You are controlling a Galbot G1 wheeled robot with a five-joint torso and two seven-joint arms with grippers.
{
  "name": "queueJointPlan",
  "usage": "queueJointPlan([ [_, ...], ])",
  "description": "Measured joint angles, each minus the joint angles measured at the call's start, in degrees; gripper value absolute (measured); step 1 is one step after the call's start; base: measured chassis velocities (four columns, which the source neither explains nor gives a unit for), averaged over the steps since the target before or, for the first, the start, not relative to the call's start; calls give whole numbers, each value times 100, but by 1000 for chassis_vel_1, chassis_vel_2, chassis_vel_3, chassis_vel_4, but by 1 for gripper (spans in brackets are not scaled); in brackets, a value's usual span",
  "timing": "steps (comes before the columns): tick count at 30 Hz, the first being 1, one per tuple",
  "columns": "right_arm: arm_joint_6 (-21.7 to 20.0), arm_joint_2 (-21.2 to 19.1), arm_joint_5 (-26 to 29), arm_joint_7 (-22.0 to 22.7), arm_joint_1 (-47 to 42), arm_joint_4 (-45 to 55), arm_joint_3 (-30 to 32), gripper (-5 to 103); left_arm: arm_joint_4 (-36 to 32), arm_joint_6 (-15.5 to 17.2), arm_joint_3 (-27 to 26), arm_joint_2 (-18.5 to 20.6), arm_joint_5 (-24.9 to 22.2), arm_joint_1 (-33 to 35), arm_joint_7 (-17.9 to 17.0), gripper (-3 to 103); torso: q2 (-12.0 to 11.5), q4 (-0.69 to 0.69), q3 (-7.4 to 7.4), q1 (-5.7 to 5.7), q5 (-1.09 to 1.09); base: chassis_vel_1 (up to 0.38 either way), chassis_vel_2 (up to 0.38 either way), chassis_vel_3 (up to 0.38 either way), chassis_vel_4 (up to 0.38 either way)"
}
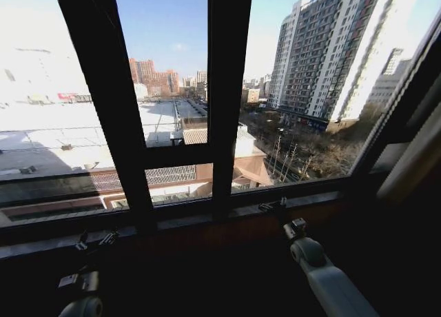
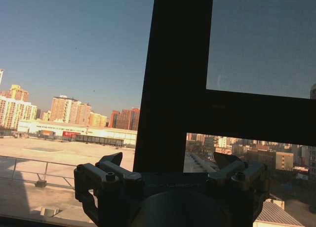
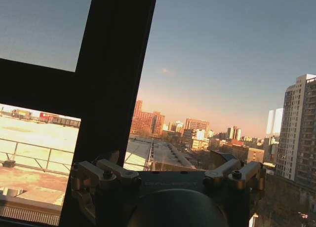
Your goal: Open the curtains by pulling them apart, changing their state from closed to fully open.
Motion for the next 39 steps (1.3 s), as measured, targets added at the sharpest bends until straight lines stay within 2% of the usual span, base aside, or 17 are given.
queueJointPlan([
  [6,0,0,0,0,0,0,0,100,0,0,0,0,0,0,0,100,0,3,-1,-1,-4,-350,-352,360,359],
  [17,0,0,0,0,0,0,0,100,-1,0,1,-1,0,0,2,100,0,-1,0,0,0,-320,-324,316,314],
  [23,0,-1,0,1,0,0,1,100,-1,0,2,-1,0,1,9,100,0,1,0,-1,0,-53,-107,64,60],
  [26,0,1,0,0,0,1,0,100,2,0,-1,1,0,1,3,100,0,5,-1,0,-11,0,0,0,0],
  [35,0,1,0,0,0,1,-1,100,1,0,-1,1,0,0,0,100,0,0,0,0,1,11,10,-7,-13],
  [39,0,1,0,0,0,1,0,100,1,0,0,0,0,0,1,100,0,0,0,0,-2,0,0,0,0],
])
